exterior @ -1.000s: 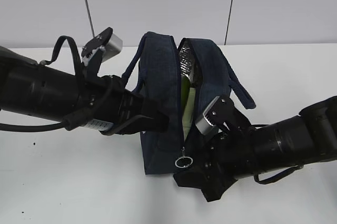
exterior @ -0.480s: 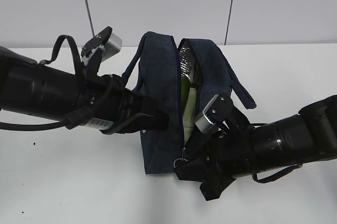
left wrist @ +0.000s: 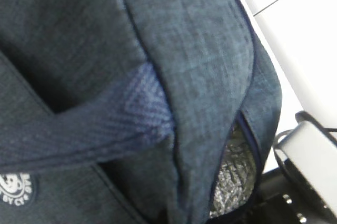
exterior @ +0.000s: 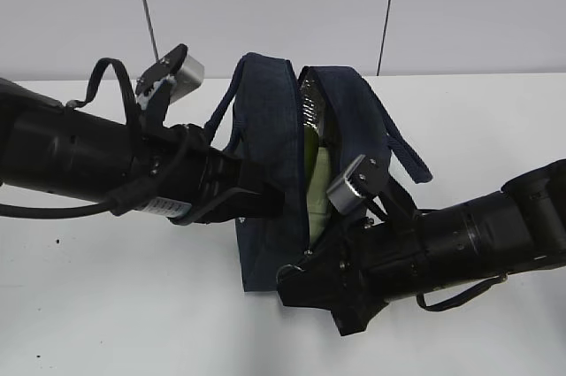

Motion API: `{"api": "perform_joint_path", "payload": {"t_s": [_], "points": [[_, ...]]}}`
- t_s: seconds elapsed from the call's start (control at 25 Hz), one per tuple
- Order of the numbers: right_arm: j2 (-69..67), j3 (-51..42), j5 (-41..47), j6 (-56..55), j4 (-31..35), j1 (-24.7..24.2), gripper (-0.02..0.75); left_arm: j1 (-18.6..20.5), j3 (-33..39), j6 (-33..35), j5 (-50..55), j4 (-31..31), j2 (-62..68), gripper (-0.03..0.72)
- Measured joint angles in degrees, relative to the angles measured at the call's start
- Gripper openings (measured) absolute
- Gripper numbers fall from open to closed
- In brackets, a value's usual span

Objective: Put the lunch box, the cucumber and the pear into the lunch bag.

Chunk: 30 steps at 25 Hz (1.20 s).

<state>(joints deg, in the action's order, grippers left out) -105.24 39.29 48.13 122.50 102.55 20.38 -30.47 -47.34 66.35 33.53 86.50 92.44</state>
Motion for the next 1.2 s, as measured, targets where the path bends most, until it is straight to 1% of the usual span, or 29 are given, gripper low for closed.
{"api": "perform_joint_path", "payload": {"t_s": [0.08,0.28,0.44,0.48,0.56,0.64,0.72,0.8,0.84,1.0,1.2], "points": [[0.0,0.0,1.59,-2.35,-1.16,0.0,0.006,0.0,0.0,0.0,0.0,0.0,0.0,-0.011],[0.0,0.02,2.36,-8.61,-5.04,0.0,0.006,0.0,0.0,0.0,0.0,0.0,0.0,-0.011],[1.61,0.02,2.64,-10.1,-6.01,0.0,0.006,0.0,0.0,0.0,0.0,0.0,0.0,0.005],[2.36,0.02,2.67,-10.35,-6.11,0.0,0.006,0.0,0.0,0.0,0.0,0.0,0.0,0.018],[3.74,0.02,2.67,-10.93,-6.37,0.0,0.006,0.0,0.0,0.0,0.29,0.09,0.0,0.071],[4.76,0.02,2.67,-11.83,-6.73,0.0,0.006,0.0,0.0,0.06,0.91,0.09,0.0,0.148],[5.71,0.02,2.67,-12.77,-7.1,0.0,0.006,0.0,0.0,0.06,1.47,0.09,0.0,0.244],[6.91,0.02,2.67,-13.86,-7.67,0.0,0.006,0.0,0.0,0.06,1.66,0.09,0.0,0.312],[7.48,0.02,2.55,-14.27,-8.12,0.0,0.006,0.0,0.0,0.06,1.66,0.03,0.0,0.333],[10.23,0.02,1.51,-15.22,-9.64,0.0,0.006,0.0,0.0,0.09,1.66,-1.52,0.0,0.356],[12.5,-0.08,1.09,-16.5,-10.25,0.0,0.006,0.0,0.0,0.12,1.6,-6.65,0.0,0.358]]}}
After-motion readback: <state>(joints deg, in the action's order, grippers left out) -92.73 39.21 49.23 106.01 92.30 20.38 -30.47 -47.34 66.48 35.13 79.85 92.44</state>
